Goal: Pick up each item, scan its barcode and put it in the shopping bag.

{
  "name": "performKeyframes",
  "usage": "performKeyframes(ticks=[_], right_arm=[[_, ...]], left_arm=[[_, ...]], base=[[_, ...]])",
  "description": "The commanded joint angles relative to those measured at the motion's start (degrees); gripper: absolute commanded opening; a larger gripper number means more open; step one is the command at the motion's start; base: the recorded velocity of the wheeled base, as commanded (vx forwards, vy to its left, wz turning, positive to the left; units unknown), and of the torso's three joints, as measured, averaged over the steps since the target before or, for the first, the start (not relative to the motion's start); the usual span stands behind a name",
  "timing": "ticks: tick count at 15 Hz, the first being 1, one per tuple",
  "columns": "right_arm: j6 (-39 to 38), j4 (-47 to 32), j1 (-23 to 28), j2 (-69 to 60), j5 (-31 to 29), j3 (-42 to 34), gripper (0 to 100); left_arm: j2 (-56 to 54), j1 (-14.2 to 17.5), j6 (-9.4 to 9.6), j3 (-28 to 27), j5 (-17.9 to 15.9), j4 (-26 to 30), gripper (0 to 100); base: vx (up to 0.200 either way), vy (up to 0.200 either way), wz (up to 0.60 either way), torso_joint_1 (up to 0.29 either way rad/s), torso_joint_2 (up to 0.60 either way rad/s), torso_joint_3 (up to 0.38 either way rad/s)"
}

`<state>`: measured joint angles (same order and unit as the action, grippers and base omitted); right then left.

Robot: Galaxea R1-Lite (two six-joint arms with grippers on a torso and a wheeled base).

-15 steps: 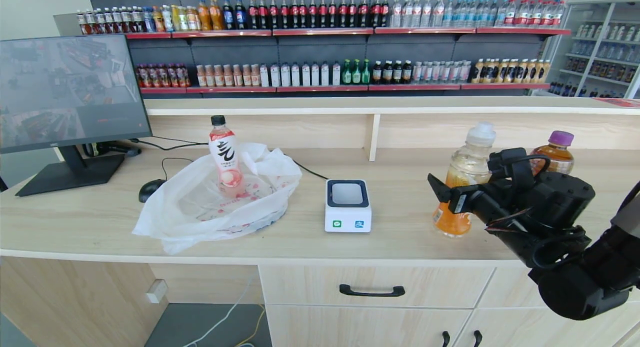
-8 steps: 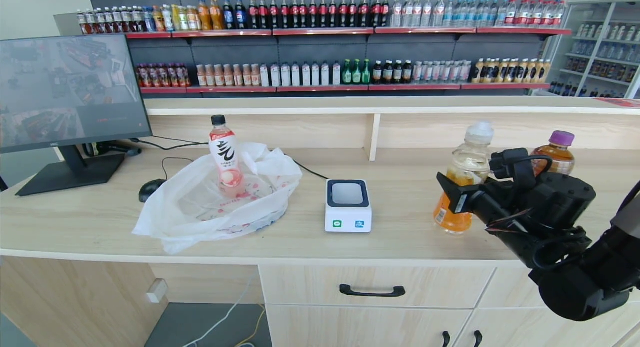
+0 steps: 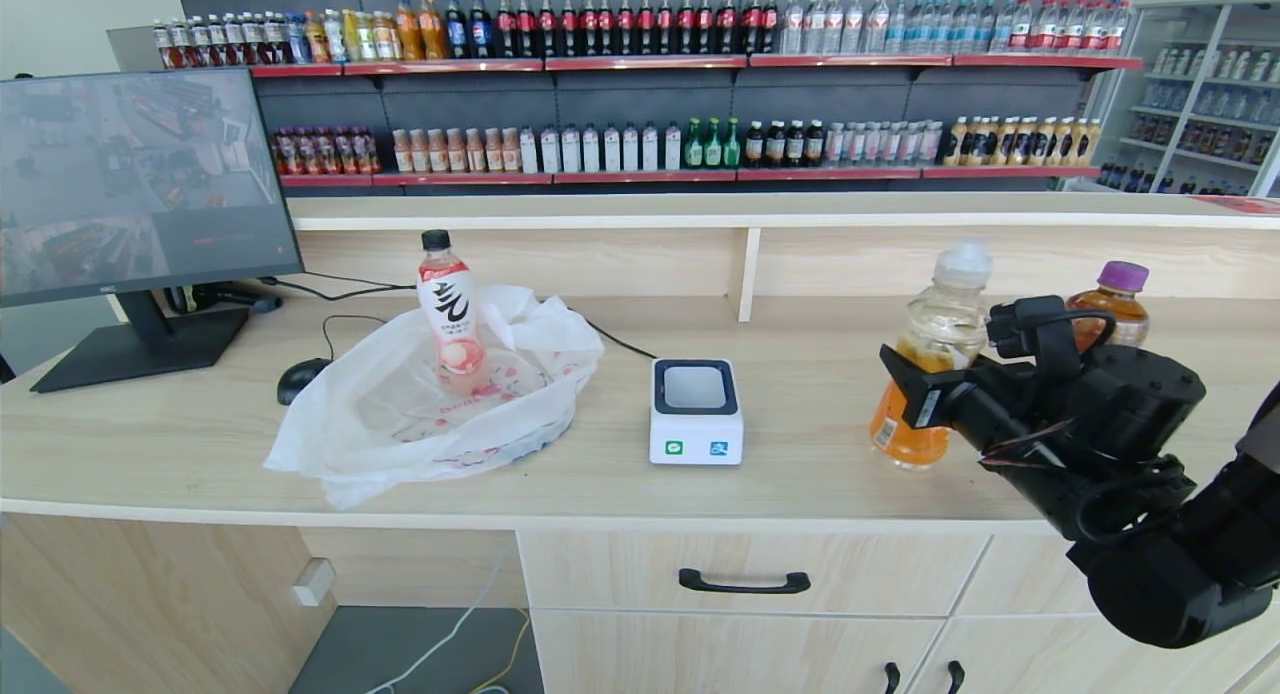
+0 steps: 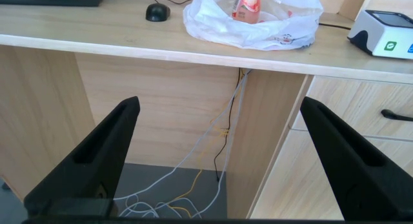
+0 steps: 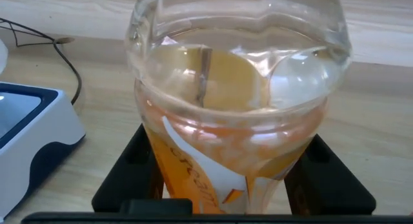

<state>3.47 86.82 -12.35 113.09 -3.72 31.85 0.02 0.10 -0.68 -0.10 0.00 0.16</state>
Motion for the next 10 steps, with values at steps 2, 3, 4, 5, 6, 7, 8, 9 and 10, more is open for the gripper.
performKeyframes(ticks=[2, 3, 4, 5, 6, 7, 8, 9, 10], right_arm=[[0.0, 0.1, 0.0, -1.5, 0.0, 0.2, 0], [0.0, 0.1, -0.1, -1.9, 0.0, 0.3, 0], [0.0, 0.1, -0.7, -2.9, 0.0, 0.2, 0], [0.0, 0.1, -1.9, -4.2, 0.0, -0.1, 0], [-0.6, 0.1, -2.8, -5.0, -0.1, -0.2, 0], [-1.0, 0.1, -3.7, -5.7, -0.1, -0.2, 0], [-1.1, 0.1, -4.7, -6.5, -0.2, -0.2, 0], [-1.1, 0.1, -5.3, -7.4, -1.0, -0.4, 0], [-1.2, 0.1, -5.4, -8.2, -2.0, -0.7, 0]], left_arm=[[0.0, 0.0, -0.02, 0.0, 0.0, 0.0, 100], [0.0, 0.0, -0.02, 0.0, 0.0, 0.0, 100], [0.0, 0.0, -0.02, 0.0, 0.0, -0.1, 100], [0.0, 0.0, -0.02, 0.0, 0.0, 0.0, 100], [0.0, 0.0, -0.02, 0.0, 0.0, 0.0, 100], [0.0, 0.0, -0.11, 0.0, 0.0, 0.0, 100], [0.0, 0.0, -0.11, 0.0, 0.0, 0.0, 100], [0.0, 0.0, -0.11, 0.0, 0.0, 0.0, 100], [0.0, 0.0, -0.11, 0.0, 0.0, 0.0, 100]], base=[[0.000, 0.000, 0.00, 0.000, 0.00, 0.000], [0.000, 0.000, 0.00, 0.000, 0.00, 0.000], [0.000, 0.000, 0.00, 0.000, 0.00, 0.000], [0.000, 0.000, 0.00, 0.000, 0.00, 0.000], [0.000, 0.000, 0.00, 0.000, 0.00, 0.000], [0.000, 0.000, 0.00, 0.000, 0.00, 0.000], [0.000, 0.000, 0.00, 0.000, 0.00, 0.000], [0.000, 0.000, 0.00, 0.000, 0.00, 0.000], [0.000, 0.000, 0.00, 0.000, 0.00, 0.000]])
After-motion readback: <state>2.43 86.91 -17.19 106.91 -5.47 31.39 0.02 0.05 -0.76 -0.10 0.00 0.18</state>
